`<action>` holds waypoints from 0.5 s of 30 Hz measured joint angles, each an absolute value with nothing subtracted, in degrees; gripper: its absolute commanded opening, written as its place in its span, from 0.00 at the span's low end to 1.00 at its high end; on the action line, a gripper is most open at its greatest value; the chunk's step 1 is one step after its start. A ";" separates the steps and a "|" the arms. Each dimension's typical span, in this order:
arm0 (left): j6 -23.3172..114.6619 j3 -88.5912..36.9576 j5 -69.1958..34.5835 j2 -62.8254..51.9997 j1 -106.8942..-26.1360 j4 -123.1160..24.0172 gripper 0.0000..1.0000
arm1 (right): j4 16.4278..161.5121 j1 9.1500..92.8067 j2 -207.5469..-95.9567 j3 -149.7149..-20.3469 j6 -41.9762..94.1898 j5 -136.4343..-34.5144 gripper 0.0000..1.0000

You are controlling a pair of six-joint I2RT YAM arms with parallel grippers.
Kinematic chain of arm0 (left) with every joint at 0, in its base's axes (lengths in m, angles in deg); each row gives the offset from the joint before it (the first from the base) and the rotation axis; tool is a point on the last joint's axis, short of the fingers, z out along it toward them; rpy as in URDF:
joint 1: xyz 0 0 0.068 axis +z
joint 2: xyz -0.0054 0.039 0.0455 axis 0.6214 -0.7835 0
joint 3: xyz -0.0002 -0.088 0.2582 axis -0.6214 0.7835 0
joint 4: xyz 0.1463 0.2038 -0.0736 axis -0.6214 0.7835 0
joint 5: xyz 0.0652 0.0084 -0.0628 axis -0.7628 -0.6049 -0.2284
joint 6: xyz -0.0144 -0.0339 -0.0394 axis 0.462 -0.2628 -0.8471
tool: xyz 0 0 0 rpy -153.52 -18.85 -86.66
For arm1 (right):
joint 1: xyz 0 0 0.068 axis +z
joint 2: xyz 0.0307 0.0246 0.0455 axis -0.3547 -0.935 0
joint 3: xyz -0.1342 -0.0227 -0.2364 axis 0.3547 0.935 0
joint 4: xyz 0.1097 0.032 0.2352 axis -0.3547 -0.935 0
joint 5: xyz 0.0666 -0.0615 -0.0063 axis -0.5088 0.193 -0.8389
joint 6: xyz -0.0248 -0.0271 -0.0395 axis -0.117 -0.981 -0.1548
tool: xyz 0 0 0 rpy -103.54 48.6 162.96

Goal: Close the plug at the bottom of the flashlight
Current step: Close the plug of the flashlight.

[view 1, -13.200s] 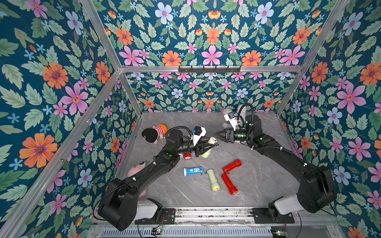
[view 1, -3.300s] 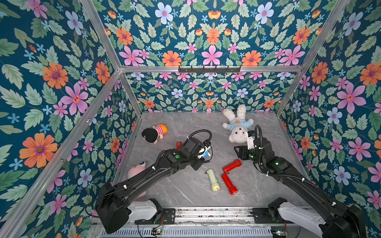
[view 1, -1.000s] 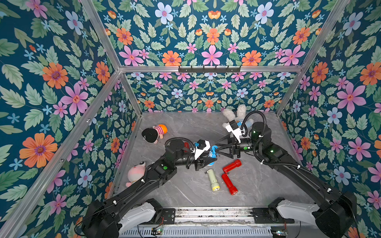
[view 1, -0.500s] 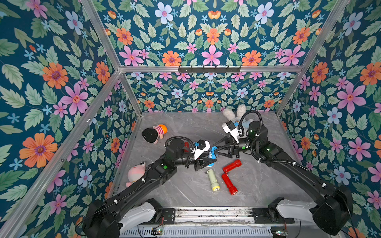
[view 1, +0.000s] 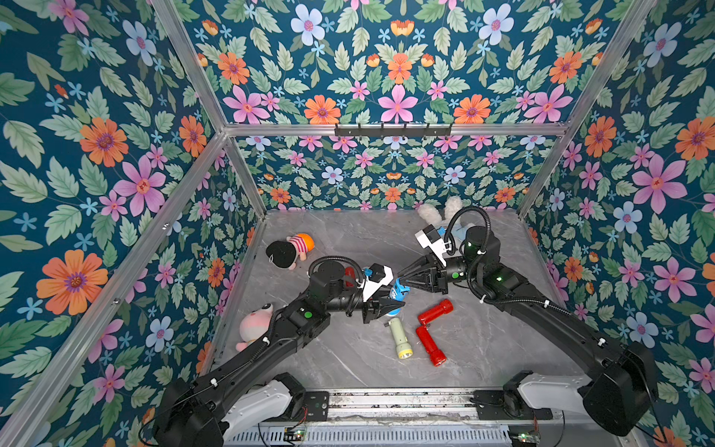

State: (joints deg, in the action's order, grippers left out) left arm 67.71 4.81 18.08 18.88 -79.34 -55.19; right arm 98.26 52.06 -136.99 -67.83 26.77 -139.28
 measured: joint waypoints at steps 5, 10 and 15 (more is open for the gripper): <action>67.47 4.81 18.67 19.39 -79.23 -54.71 0.00 | 100.09 52.26 -137.58 -67.85 26.94 -139.82 0.15; 67.30 4.81 19.72 19.63 -79.23 -53.71 0.00 | 101.45 52.44 -138.41 -68.05 27.81 -140.43 0.08; 67.30 4.81 19.98 19.65 -79.15 -53.64 0.00 | 102.35 52.46 -139.20 -68.46 28.05 -140.57 0.07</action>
State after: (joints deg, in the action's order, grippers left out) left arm 67.30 4.81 19.98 19.65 -79.15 -53.64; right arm 102.35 52.46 -139.20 -68.46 28.05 -140.57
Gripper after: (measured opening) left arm 0.381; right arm 0.069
